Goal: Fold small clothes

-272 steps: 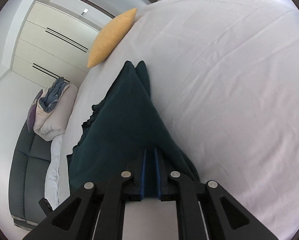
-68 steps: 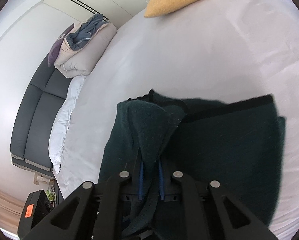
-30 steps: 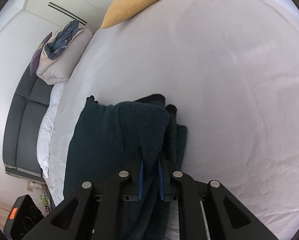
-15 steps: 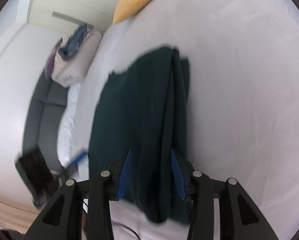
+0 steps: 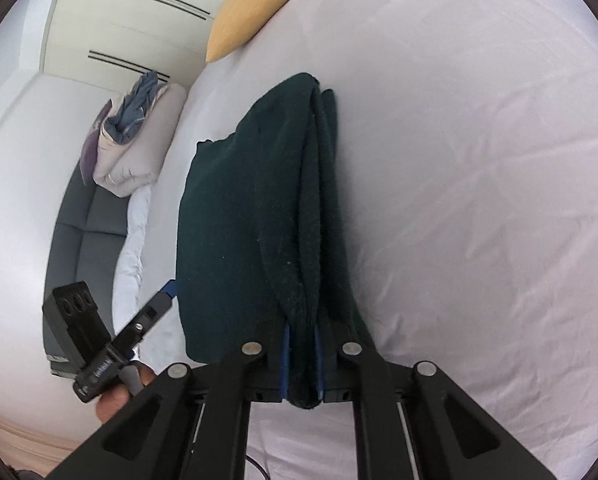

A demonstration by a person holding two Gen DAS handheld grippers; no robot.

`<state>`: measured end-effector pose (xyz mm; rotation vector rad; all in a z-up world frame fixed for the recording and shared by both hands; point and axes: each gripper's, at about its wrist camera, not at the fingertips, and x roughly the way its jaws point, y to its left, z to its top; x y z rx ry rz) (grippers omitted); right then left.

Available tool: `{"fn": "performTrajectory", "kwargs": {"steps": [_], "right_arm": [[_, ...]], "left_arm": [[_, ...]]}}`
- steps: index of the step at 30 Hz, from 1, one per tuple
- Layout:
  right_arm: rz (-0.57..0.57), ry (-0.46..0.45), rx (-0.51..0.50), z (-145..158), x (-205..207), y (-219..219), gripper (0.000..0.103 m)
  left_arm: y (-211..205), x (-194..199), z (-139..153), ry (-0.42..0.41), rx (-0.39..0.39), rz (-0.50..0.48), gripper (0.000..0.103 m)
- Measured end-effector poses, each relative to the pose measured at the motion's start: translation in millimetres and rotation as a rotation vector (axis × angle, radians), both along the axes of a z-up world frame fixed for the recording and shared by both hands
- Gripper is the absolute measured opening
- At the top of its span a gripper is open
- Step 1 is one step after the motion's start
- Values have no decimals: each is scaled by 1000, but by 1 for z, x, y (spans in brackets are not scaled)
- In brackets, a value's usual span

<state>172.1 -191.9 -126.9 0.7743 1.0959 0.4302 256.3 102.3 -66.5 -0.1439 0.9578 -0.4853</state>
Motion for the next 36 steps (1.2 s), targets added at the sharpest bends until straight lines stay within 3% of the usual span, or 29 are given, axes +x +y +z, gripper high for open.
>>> {"fn": "performTrajectory", "kwargs": {"steps": [2,4,7,9,12,14,19,22,23,27,31,33,36], "right_arm": [[-16,37,21,-19,0,-4,10],[-40,65,72,-34,1,-3,9],[-47,39,70,-24,-5,0,10],[-55,58,82,-32,-1,-2,8],[-44,57,134,-37,-2,-10,9],[-46,26,99,-22,-4,-7,15],[-90,-33,-77,15,0,-5,19],[-117,-66,-206,41,17,6,19],[-127,-82,-222,47,21,11,19],[-10,-153,-55,53,51,43,19],[7,-76,22,20,86,54,18],[-19,-36,37,1,96,49,0],[-34,-34,104,-14,98,45,0]], "left_arm": [[-10,-7,-2,-4,59,-9,74],[-12,-4,-14,43,89,-14,74],[3,-4,-28,87,78,-9,74],[14,-3,-32,142,22,8,74],[26,-13,-12,91,52,26,74],[35,-20,15,-16,96,41,74],[38,-1,46,-144,84,28,74],[27,25,40,-143,57,-2,72],[24,36,34,-122,28,-19,63],[13,72,-8,7,-44,-41,41],[33,87,-30,30,-163,-33,33],[44,90,-37,36,-200,-63,32],[54,91,-41,32,-219,-93,32]]}}
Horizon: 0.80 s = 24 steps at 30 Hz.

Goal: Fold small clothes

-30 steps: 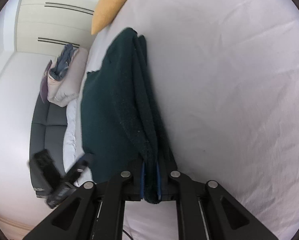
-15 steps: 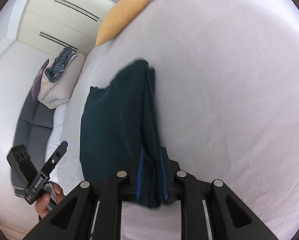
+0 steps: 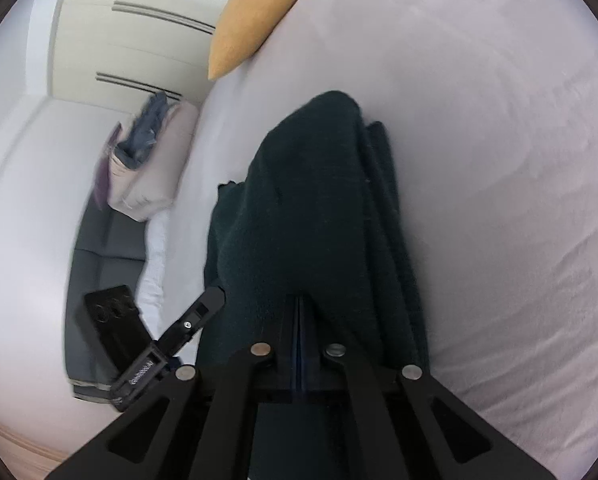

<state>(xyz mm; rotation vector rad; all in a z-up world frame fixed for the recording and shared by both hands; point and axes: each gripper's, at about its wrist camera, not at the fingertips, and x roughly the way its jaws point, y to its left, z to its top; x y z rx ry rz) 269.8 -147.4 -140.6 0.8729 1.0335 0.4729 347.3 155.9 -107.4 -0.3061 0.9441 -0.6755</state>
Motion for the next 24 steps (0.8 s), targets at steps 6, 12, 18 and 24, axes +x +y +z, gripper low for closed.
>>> {"fn": "performTrajectory", "kwargs": {"steps": [6,12,18,24], "right_arm": [[43,-42,-29,19,-23,-1,7],[74,-63,-45,17,-58,1,12],[71,-88,-17,16,-98,-5,23],[62,-143,-31,38,-135,-20,51]], "left_arm": [[-1,-28,20,-42,34,-23,33],[-5,-66,20,-68,45,-12,33],[-6,-118,21,-112,156,-67,38],[33,-150,38,-131,140,-13,63]]}}
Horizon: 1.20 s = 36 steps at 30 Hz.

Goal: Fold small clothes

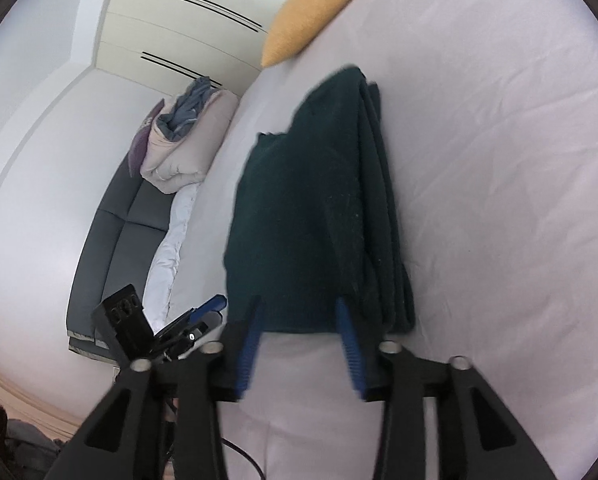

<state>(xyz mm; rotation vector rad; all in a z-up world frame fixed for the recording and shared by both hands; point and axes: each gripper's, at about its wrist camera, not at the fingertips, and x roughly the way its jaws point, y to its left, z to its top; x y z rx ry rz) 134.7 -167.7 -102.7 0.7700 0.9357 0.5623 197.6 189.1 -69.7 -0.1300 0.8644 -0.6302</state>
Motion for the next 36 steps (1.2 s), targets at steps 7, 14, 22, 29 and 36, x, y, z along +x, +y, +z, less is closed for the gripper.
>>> {"fn": "performTrajectory", "kwargs": {"steps": [7,14,22,29,36], "right_arm": [[-109,-29,-3,24,34,-18,75],[-94,110,-89,1,98,3,77],[-7,191,-207,-15,131,31,46],[-46,122,-443,12,122,71,27],[-34,-38,-612,68,66,132,25]], "left_arm": [[26,66,3,159,-150,137,83],[-5,121,-37,348,-108,141,83],[-24,134,-45,403,-108,121,56],[-37,115,-20,322,-26,135,34],[3,72,24,224,-4,172,31]]}}
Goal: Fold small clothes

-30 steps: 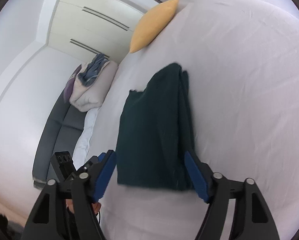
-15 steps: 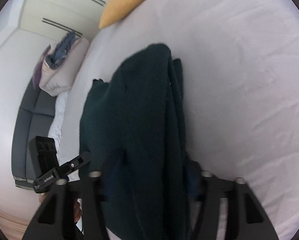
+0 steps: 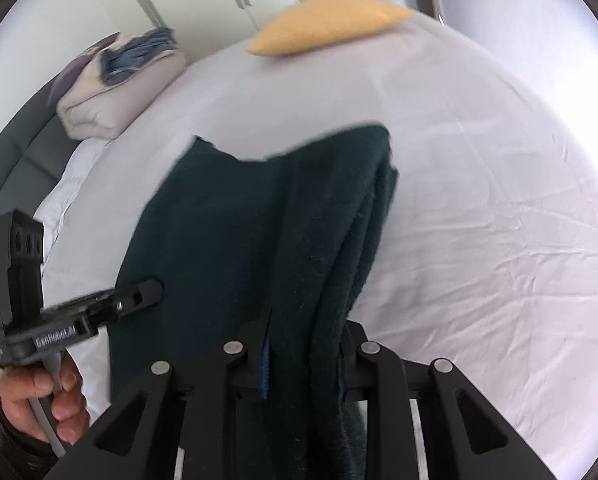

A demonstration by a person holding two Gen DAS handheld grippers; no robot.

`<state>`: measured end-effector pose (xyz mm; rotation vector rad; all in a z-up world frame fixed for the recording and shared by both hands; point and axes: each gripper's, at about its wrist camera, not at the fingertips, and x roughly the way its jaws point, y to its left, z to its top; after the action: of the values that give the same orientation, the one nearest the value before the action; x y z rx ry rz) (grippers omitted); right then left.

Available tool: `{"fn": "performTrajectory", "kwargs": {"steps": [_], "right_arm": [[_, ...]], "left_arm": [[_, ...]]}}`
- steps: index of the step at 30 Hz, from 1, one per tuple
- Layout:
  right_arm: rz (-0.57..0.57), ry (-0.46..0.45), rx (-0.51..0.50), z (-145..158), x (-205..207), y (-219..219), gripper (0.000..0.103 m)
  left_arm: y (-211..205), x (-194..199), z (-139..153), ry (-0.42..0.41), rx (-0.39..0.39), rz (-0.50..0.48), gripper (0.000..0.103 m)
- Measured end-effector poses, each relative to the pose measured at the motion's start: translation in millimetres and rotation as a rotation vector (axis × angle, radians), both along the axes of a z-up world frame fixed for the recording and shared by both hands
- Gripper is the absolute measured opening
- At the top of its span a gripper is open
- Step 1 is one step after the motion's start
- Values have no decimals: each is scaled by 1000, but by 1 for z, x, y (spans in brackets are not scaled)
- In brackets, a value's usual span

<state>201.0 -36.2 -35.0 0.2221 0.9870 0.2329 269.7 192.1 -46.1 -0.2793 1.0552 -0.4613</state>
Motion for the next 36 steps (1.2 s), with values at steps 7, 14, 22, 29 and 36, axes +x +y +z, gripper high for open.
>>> {"fn": "performTrajectory", "kwargs": {"steps": [7,14,22,29,36], "right_arm": [[126,-92,-97,16,-86,98,24],[177,-36,-25,-18,-120,156,24],[98,57,134,-64,-129,138,30],[80,72,303,-86,-130,115,39],[90,52,337,-86,-132,103,45]], "left_arm": [[76,-83,16,-35,77,32,31],[147,-145,-15,5,83,108,31],[163,-152,-44,17,56,105,43],[180,-155,-61,27,50,138,61],[180,-166,-58,2,80,179,69]]}}
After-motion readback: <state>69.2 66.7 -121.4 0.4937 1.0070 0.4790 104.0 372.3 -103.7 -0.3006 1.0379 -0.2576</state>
